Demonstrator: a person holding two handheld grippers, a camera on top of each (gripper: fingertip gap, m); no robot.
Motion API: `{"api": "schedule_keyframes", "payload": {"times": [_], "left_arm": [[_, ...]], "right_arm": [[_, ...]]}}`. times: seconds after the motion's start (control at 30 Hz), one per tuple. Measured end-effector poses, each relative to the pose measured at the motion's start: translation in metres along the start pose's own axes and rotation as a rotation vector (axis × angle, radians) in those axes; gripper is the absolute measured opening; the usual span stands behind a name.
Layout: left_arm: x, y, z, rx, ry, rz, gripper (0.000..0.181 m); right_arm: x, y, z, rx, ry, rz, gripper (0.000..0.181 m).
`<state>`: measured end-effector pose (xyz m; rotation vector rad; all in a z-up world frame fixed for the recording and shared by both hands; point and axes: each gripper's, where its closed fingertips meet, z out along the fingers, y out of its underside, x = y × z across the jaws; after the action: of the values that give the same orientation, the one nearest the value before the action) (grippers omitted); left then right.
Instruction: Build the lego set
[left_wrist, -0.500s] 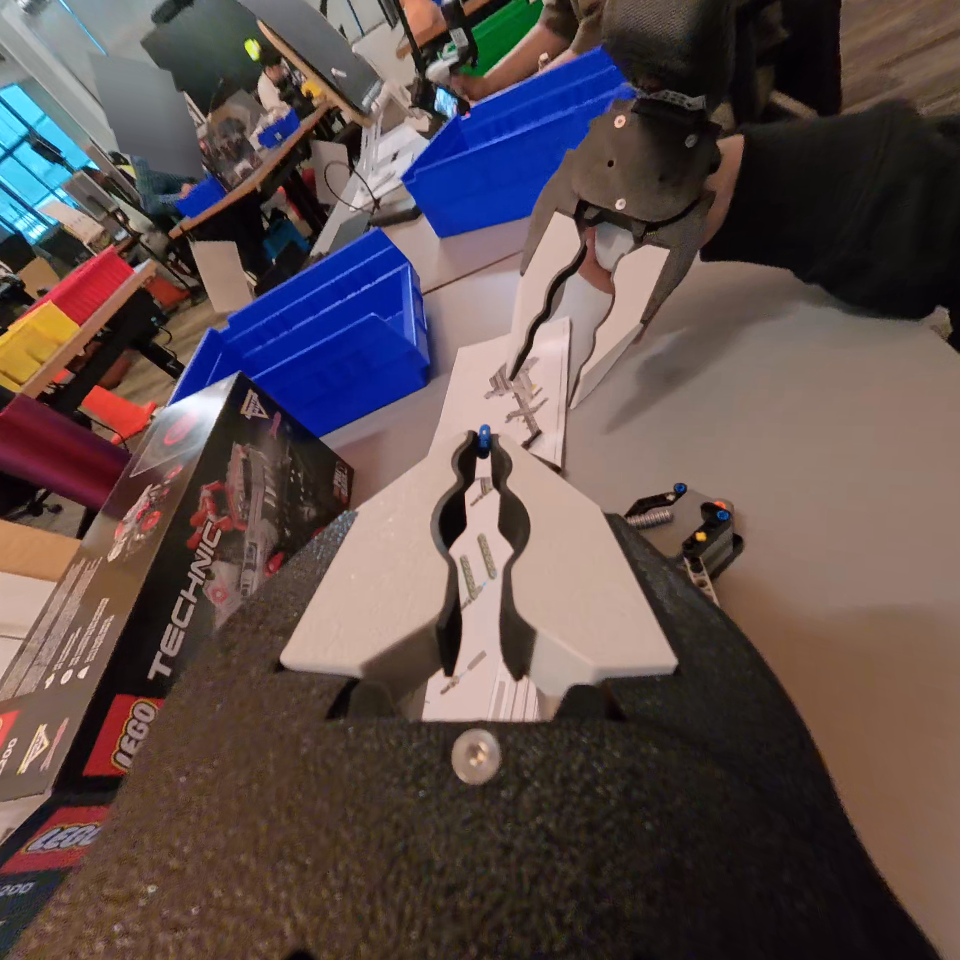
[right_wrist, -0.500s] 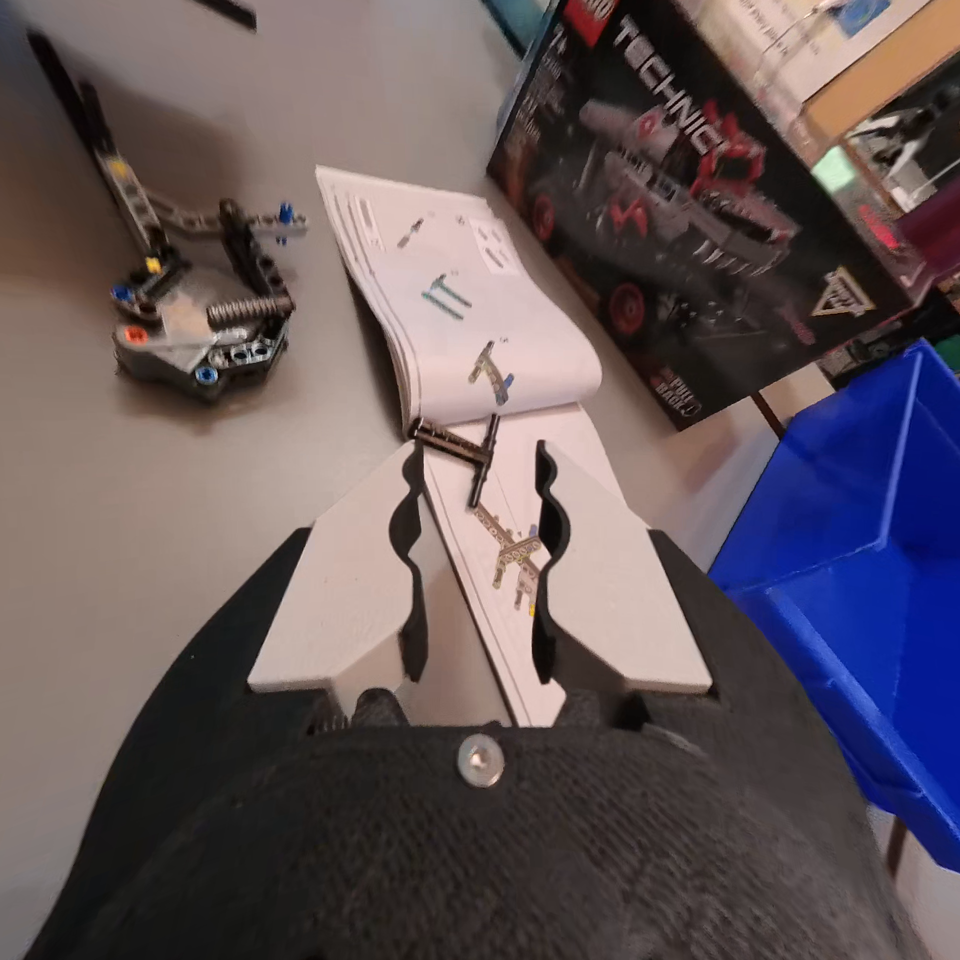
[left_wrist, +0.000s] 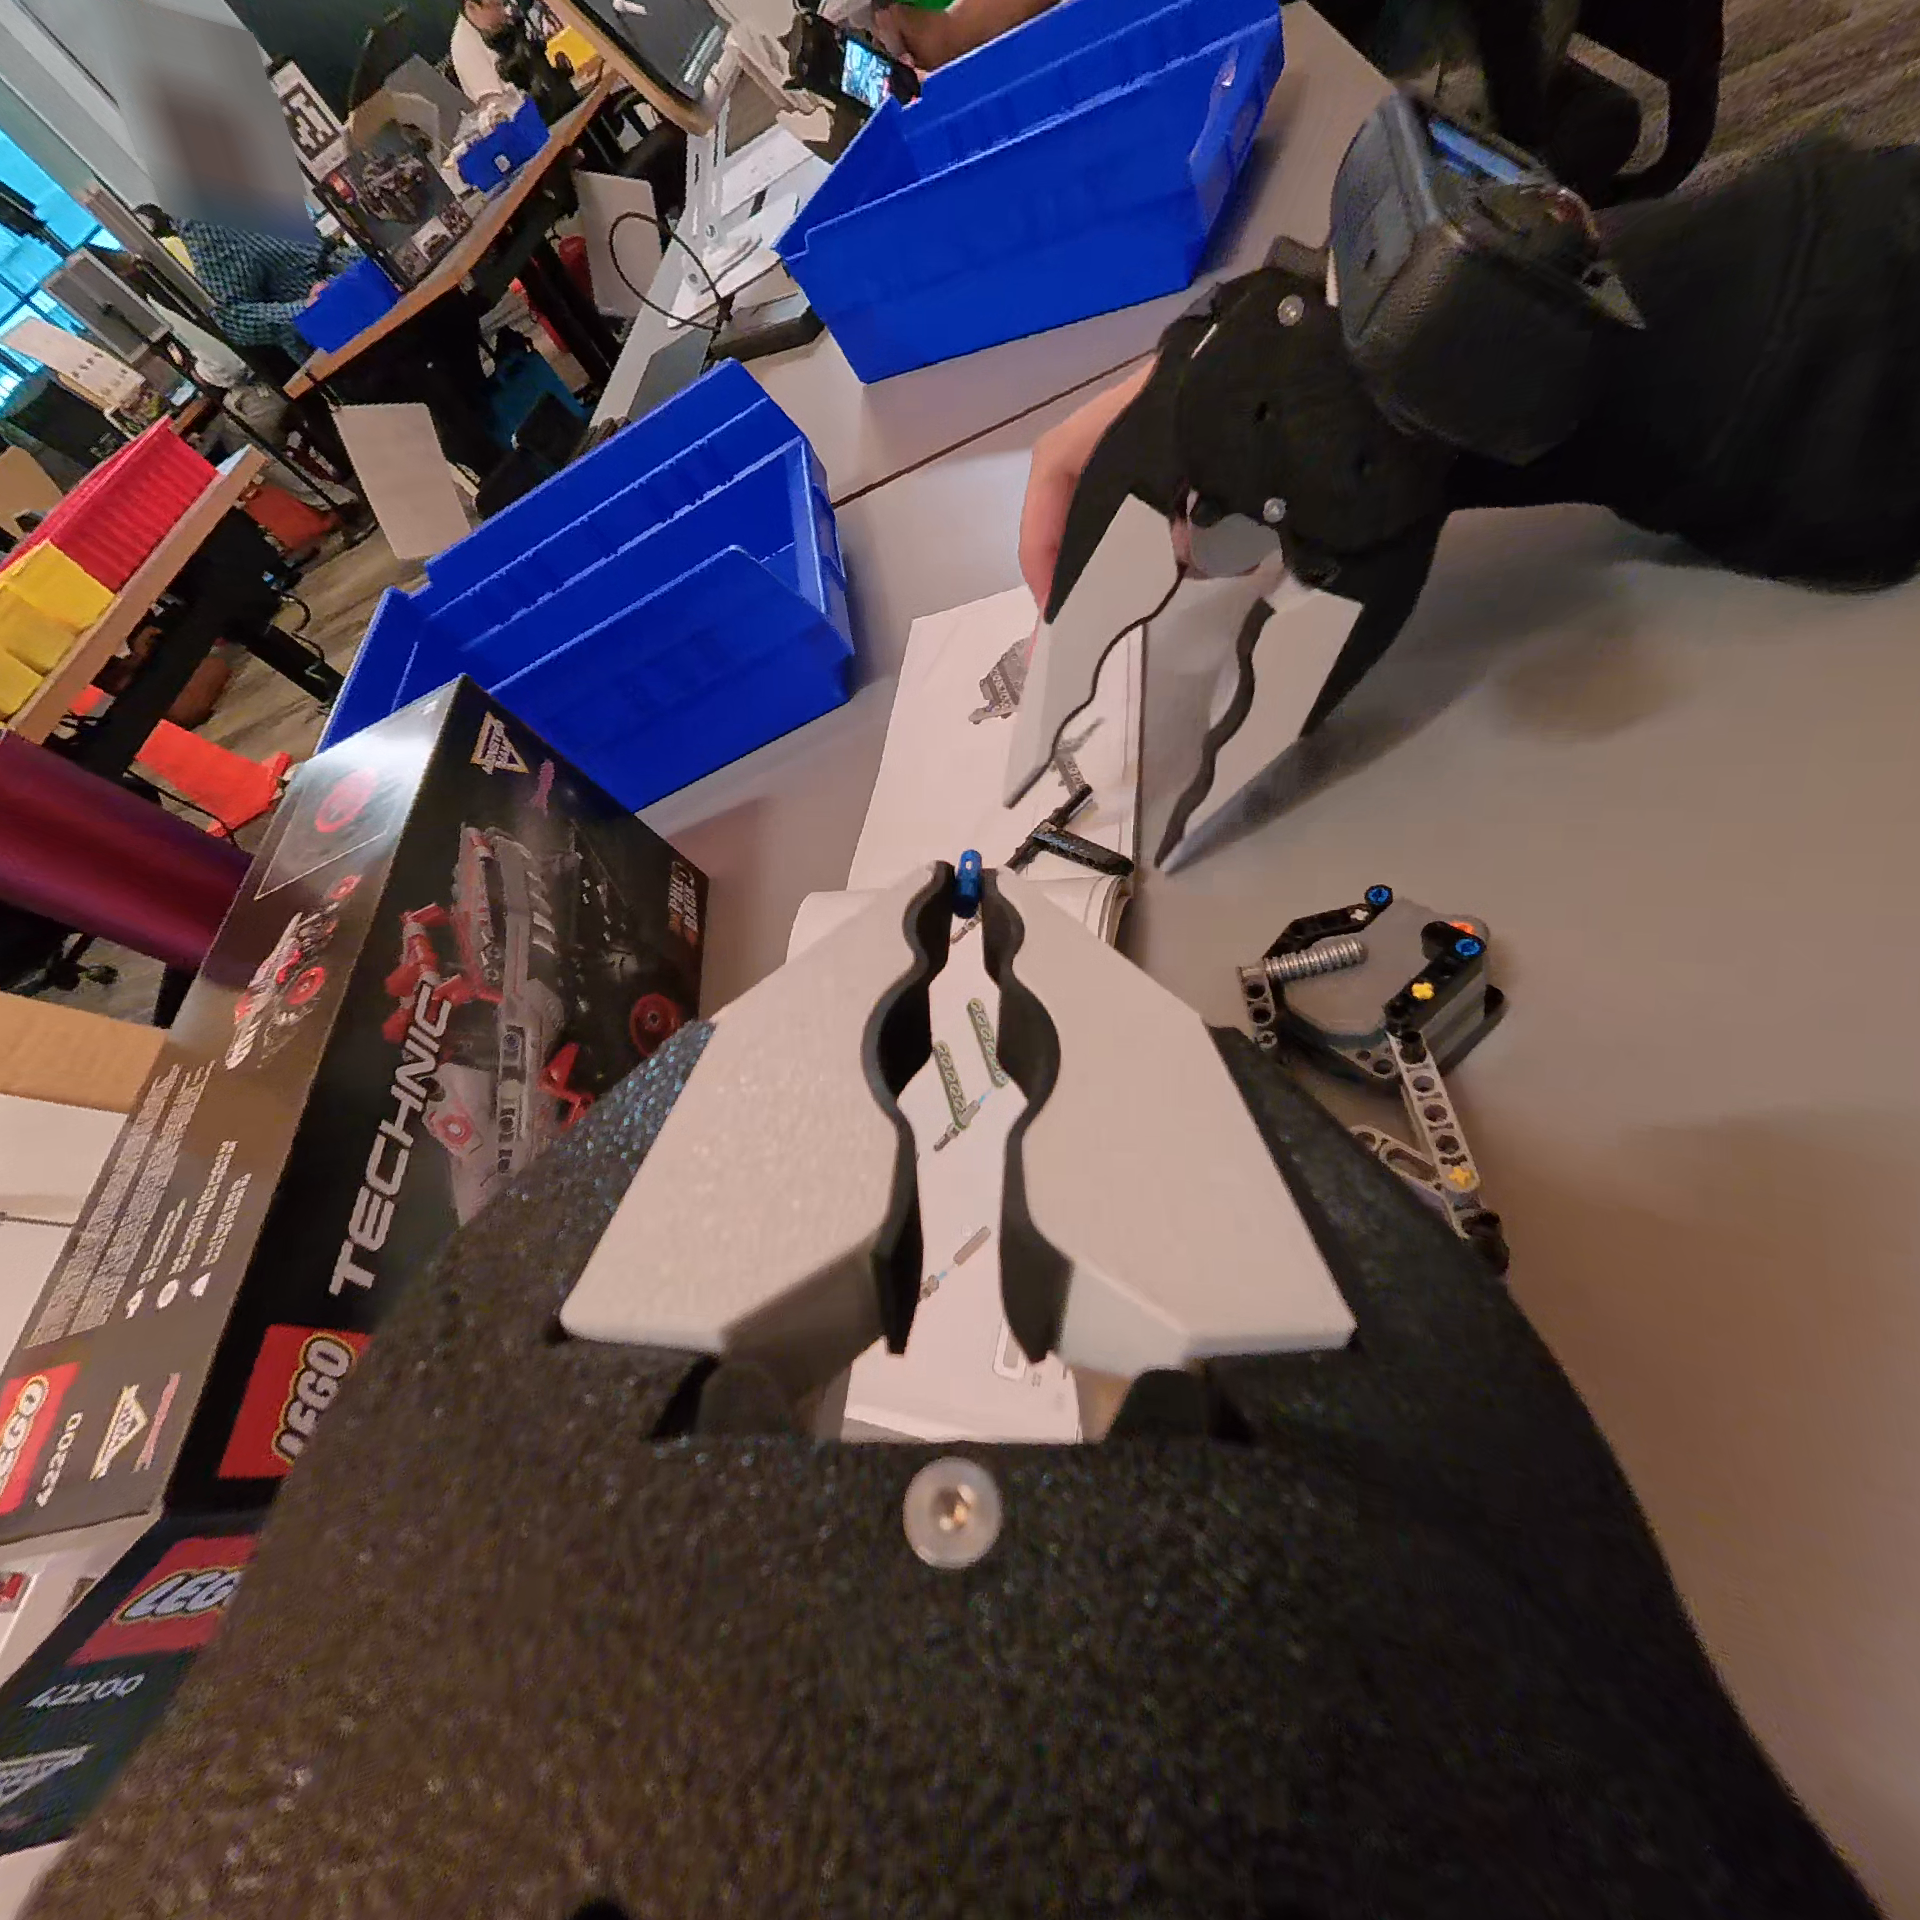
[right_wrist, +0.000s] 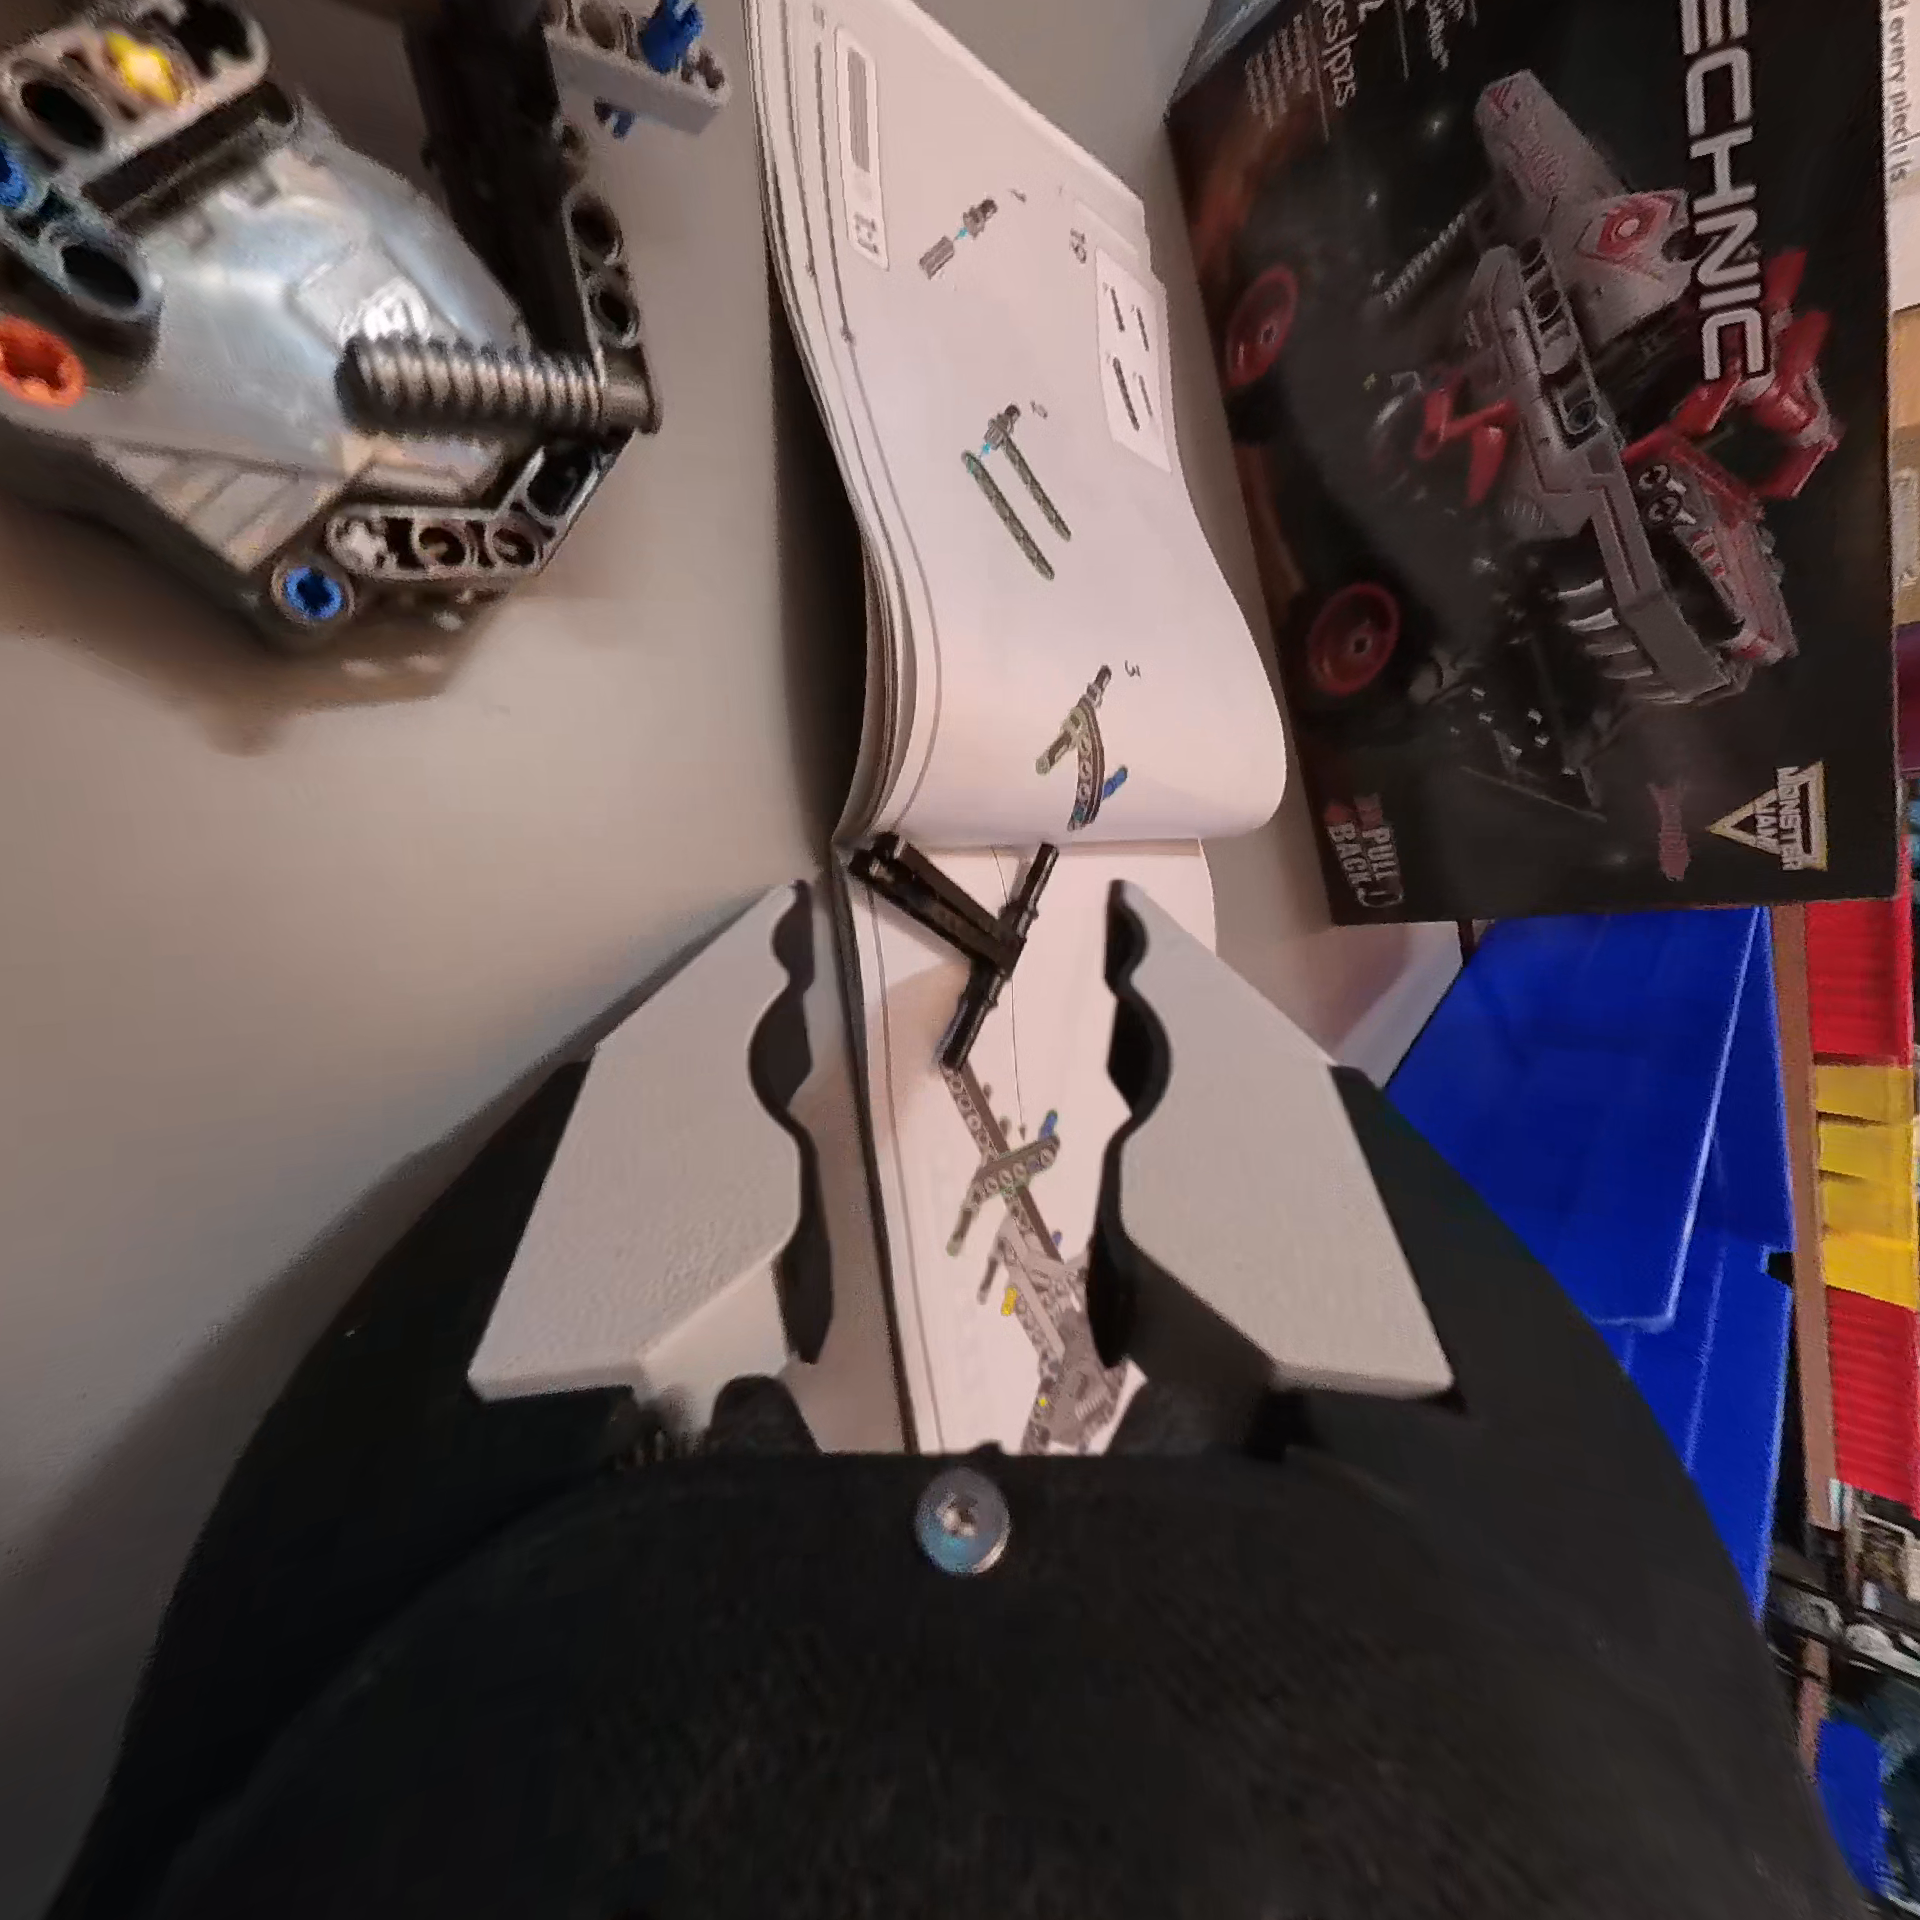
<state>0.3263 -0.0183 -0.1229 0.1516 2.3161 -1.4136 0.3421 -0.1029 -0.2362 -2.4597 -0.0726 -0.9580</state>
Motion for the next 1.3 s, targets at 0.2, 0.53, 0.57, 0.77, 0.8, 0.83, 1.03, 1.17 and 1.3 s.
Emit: {"api": "schedule_keyframes", "payload": {"times": [0.2,0.53,0.57,0.77,0.8,0.83,1.03,1.17,1.3], "left_arm": [[0.003,0.001,0.001,-0.009,0.016,0.007,0.003],[0.007,0.001,0.004,-0.005,0.027,0.013,0.003],[0.007,0.001,0.004,-0.005,0.028,0.013,0.003],[0.004,-0.004,0.005,0.030,-0.016,0.036,0.003],[0.005,-0.005,0.006,0.030,-0.015,0.044,0.003],[0.007,-0.005,0.007,0.031,-0.012,0.047,0.003],[0.025,-0.026,0.007,0.169,0.087,0.005,0.003],[0.037,-0.029,0.004,0.157,0.181,-0.021,0.003],[0.040,-0.016,0.008,0.078,0.188,0.020,0.003]], "right_arm": [[-0.012,-0.001,0.010,0.023,-0.069,0.071,0.019],[-0.013,0.003,0.004,0.029,-0.083,0.048,0.008],[-0.010,0.002,0.002,0.040,-0.073,0.051,0.008],[0.011,-0.016,-0.022,0.244,-0.023,0.209,0.005],[0.013,-0.023,-0.027,0.319,-0.037,0.262,0.005],[0.018,-0.032,-0.035,0.404,-0.046,0.326,0.005],[0.042,-0.085,-0.100,0.991,-0.245,0.647,0.004],[0.023,-0.095,-0.102,1.047,-0.414,0.656,0.005],[0.001,-0.089,-0.075,0.864,-0.585,0.765,0.005]]}}
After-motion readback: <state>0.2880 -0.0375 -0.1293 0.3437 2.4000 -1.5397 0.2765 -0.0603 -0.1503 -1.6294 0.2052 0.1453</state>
